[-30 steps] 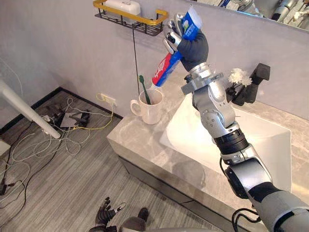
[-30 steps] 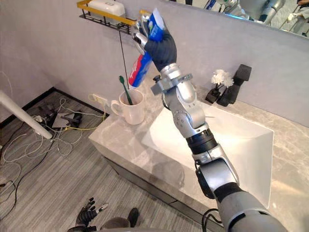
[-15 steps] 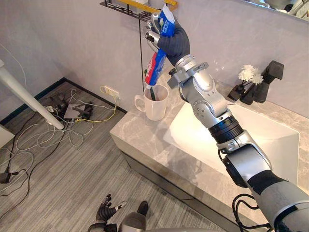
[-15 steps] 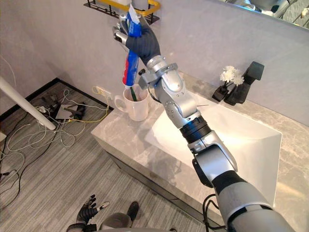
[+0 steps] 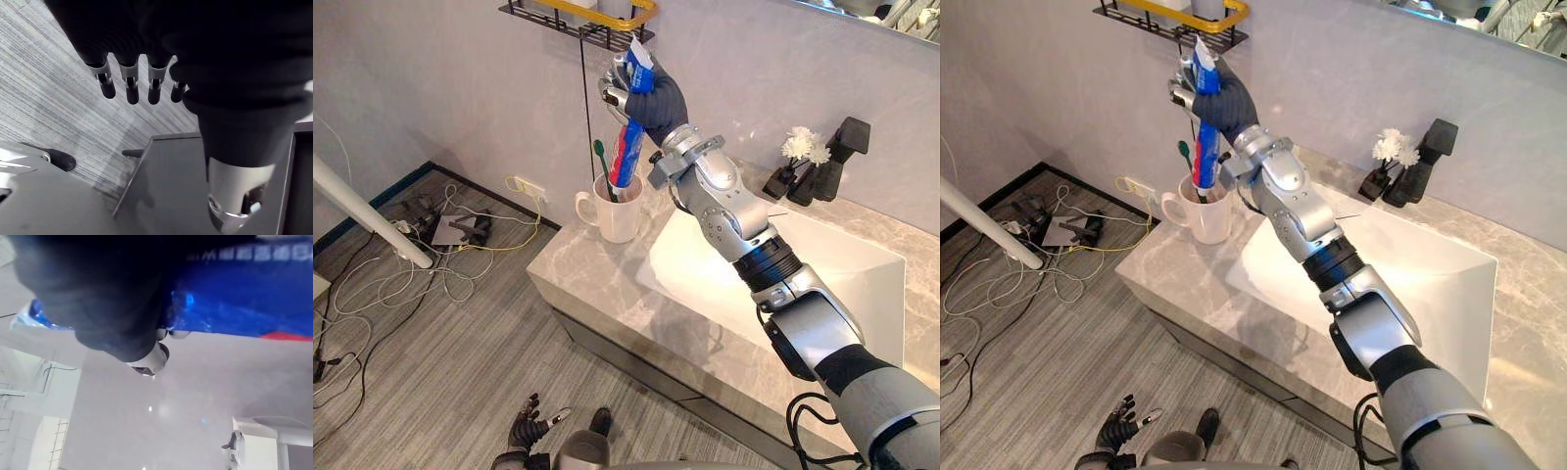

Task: Organize washtable

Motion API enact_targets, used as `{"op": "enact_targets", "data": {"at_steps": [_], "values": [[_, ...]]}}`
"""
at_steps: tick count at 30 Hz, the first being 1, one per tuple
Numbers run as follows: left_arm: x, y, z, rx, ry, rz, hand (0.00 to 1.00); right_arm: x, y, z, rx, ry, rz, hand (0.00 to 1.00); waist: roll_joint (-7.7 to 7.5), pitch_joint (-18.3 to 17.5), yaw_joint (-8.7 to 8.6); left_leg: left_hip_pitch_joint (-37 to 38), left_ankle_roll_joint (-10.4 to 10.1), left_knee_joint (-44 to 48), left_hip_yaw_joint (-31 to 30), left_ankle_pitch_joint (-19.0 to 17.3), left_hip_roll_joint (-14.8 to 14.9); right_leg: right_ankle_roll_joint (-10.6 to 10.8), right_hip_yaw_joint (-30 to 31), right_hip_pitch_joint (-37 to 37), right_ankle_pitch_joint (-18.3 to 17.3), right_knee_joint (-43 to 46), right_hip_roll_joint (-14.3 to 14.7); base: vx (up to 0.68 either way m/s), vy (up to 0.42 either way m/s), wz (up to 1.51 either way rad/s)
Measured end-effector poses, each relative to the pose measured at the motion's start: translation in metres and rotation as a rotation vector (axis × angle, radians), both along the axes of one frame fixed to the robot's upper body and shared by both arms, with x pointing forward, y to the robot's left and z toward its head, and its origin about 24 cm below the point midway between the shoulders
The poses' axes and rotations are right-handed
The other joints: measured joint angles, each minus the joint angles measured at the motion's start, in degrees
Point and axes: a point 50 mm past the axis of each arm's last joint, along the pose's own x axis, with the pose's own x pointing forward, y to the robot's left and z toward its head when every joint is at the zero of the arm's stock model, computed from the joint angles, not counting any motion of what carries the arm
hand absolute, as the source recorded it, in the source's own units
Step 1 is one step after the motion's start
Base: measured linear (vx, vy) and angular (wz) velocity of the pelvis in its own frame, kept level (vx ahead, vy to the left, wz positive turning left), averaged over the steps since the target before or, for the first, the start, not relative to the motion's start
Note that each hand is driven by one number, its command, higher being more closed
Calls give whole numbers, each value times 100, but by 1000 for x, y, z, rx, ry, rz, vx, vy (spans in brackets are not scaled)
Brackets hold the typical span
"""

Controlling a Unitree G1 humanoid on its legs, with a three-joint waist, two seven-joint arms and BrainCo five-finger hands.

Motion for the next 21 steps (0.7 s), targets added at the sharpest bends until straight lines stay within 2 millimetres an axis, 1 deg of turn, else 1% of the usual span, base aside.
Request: {"op": "enact_targets", "data": {"at_steps": [8, 10, 11, 13, 17, 18, 21], "values": [[1, 0, 0, -1, -4, -2, 0, 3, 0, -12, -29, 29, -16, 100, 26, 78, -1, 0, 0, 2, -15, 1, -3, 0, -12, 3, 0, 16, -2, 0, 0, 0], [1, 0, 0, -2, -5, 0, 0, 5, -3, -25, -41, 61, -33, 100, 24, 115, 1, 0, 0, 6, -23, 1, -9, 0, -23, 7, 0, 20, -6, 0, 0, 0], [1, 0, 0, -3, -5, 1, 0, 5, -3, -27, -43, 64, -35, 100, 23, 121, 1, 0, 0, 8, -24, 1, -9, 0, -23, 6, 0, 21, -6, 0, 0, 0], [1, 0, 0, -7, -6, 7, 0, 5, -5, -40, -51, 96, -46, 100, 25, 137, 1, -4, 1, 8, -30, 1, -14, 0, -33, 5, 0, 22, -9, 0, 0, 0], [1, 0, 0, -11, -7, 12, 0, 7, -7, -46, -62, 113, -59, 100, 30, 142, -1, -6, 1, 8, -34, 1, -14, 0, -42, 5, 0, 24, -9, 0, 0, 0], [1, 0, 0, -11, -7, 12, 0, 7, -6, -46, -68, 110, -61, 0, 32, 143, -1, -6, 1, 9, -34, 1, -14, 0, -45, 5, 0, 24, -9, 0, 0, 0], [1, 0, 0, -11, -7, 12, 0, 7, -5, -48, -79, 106, -65, 0, 39, 149, -1, -6, 1, 12, -40, 1, -15, 0, -52, 3, -1, 40, -11, 0, 0, 0]]}}
